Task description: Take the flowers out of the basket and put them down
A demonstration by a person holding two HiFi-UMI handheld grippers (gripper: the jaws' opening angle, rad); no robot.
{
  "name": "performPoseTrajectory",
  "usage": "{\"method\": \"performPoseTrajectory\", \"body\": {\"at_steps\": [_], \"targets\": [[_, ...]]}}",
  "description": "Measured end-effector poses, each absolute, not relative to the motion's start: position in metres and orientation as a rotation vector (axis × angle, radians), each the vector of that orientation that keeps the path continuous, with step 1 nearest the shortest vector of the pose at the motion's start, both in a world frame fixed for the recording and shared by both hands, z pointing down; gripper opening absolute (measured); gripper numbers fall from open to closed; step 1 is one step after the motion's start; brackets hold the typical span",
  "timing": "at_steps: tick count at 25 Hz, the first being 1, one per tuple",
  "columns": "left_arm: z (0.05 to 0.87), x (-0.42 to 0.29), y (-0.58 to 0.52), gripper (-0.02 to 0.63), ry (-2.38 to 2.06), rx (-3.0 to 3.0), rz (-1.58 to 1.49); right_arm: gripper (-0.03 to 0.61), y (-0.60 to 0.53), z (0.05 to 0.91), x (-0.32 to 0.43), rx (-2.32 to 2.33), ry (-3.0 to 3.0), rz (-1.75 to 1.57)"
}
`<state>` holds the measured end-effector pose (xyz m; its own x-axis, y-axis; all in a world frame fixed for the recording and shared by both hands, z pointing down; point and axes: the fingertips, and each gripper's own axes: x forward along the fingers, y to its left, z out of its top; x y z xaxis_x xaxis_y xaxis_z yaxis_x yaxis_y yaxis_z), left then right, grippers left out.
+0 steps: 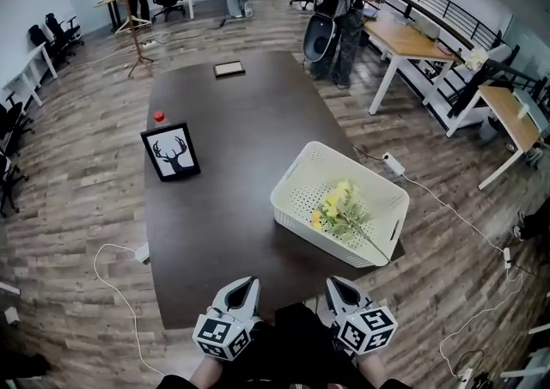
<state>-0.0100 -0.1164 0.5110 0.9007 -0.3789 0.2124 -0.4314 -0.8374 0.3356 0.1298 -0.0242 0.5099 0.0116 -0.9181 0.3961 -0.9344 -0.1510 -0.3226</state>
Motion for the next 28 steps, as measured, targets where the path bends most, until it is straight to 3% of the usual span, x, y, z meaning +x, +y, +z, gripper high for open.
{"method": "performPoseTrajectory", "body": {"at_steps": [11, 17, 23, 28], "targets": [[0.503, 0.01, -0.151, 0.007, -0.706, 2.665, 0.182, 0.016, -0.058, 0.478, 0.19, 2.195, -2.003, 0.832], [0.504, 0.02, -0.156, 0.006, -0.736, 2.667, 0.192, 0.091, -0.076, 0.464, 0.229, 2.167, -1.953, 0.727], [0.502, 0.022, -0.166, 0.007, -0.782, 2.661, 0.189, 0.227, -0.093, 0.482, 0.261, 2.042, -1.908, 0.806], [0.502, 0.02, -0.172, 0.008, -0.842, 2.643, 0.184, 0.275, -0.105, 0.51, 0.284, 1.914, -1.83, 0.911]]}}
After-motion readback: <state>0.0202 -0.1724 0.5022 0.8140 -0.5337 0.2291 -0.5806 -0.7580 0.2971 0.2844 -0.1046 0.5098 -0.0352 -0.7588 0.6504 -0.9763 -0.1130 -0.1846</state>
